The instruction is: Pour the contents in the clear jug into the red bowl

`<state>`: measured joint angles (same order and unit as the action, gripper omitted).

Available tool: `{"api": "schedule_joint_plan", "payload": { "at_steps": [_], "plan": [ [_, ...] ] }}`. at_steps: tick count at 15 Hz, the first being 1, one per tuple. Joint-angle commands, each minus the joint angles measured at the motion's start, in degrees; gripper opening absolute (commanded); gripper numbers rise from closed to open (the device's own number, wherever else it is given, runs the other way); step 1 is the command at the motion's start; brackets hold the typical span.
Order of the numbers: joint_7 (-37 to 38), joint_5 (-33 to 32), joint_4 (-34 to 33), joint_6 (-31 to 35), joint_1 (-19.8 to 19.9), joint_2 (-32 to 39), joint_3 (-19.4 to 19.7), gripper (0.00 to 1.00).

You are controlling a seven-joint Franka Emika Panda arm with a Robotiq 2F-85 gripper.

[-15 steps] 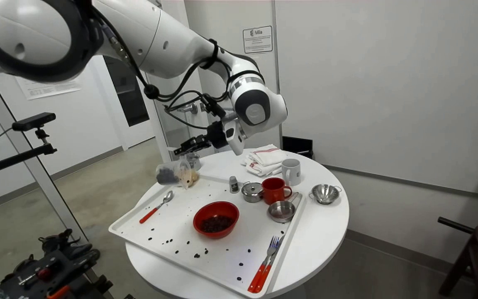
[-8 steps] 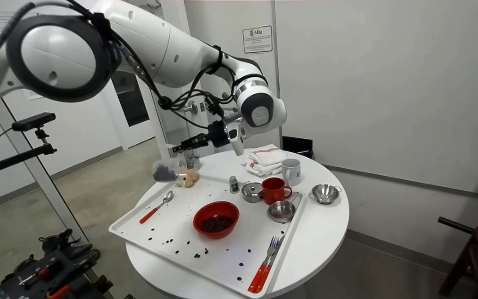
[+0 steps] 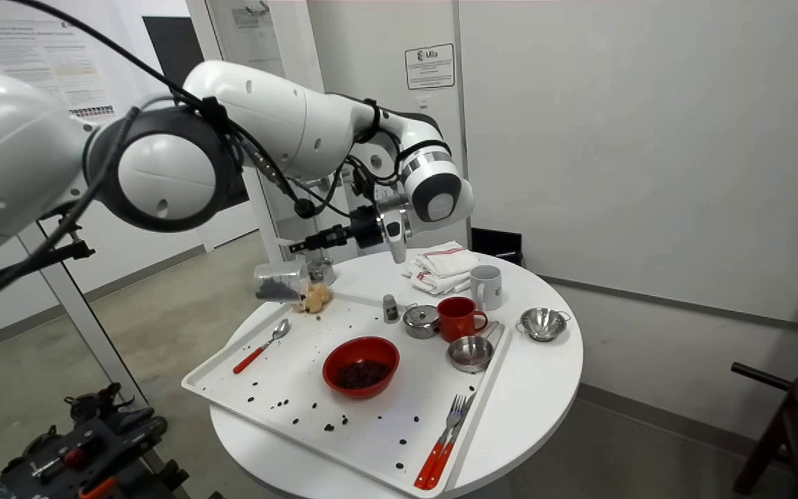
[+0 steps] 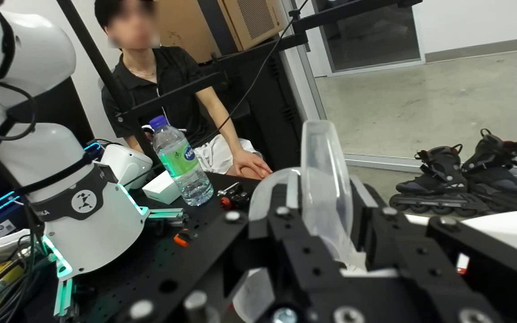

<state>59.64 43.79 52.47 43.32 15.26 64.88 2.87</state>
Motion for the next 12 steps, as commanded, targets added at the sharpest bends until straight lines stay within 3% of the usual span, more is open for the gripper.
{"api": "schedule_joint_plan", "payload": {
  "at_steps": [1,12],
  "plan": [
    [4.45,1.48,-11.54,-4.47,0.91,7.41,-2.06,0.12],
    [7.54,0.68,-21.78,-5.8,1.39,15.08,-3.51,0.12]
  ]
}}
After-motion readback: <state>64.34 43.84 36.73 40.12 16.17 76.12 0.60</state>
